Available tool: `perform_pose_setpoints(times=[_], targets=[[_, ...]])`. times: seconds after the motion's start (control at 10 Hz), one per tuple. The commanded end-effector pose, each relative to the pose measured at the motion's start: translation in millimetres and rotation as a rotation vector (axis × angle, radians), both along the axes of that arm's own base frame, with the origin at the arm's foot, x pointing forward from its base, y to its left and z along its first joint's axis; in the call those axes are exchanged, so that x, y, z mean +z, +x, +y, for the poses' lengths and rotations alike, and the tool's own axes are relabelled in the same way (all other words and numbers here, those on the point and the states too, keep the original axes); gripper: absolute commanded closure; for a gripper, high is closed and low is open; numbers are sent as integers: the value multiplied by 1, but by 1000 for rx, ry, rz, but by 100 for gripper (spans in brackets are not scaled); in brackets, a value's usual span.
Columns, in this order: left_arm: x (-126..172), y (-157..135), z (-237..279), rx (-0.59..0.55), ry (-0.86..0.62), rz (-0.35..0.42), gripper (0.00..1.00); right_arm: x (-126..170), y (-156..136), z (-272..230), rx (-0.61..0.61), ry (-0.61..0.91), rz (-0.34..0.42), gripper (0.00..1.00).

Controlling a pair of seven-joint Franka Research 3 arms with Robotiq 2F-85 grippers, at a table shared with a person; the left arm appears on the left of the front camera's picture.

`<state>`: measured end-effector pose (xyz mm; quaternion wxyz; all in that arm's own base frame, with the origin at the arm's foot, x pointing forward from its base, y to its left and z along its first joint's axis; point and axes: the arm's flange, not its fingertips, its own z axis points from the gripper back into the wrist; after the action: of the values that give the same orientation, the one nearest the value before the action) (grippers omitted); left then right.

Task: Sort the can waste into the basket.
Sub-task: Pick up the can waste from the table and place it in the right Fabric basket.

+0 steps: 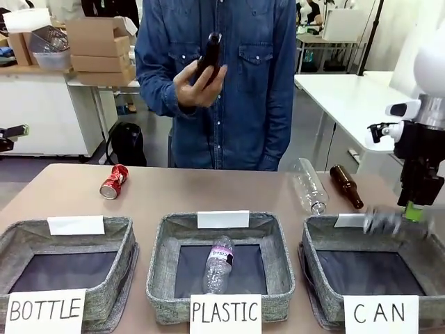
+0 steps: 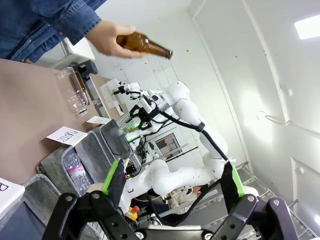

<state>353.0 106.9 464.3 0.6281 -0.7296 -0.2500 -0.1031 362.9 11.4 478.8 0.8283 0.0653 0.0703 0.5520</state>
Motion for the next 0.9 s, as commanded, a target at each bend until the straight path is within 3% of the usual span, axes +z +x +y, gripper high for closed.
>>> perform_pose_setpoints(times=[0.0, 0.5, 0.7, 0.8], targets=[[2, 0, -2, 5, -21, -27, 0, -5, 2, -4, 47, -5, -24, 0], [2, 0, -2, 5, -21, -27, 0, -6, 5, 0, 0, 30, 27, 0], [2, 0, -2, 5, -21, -27, 0, 3, 9, 1, -77, 169, 167, 0], [2, 0, -2, 5, -21, -27, 0, 13, 9, 2, -190, 348, 251, 0]])
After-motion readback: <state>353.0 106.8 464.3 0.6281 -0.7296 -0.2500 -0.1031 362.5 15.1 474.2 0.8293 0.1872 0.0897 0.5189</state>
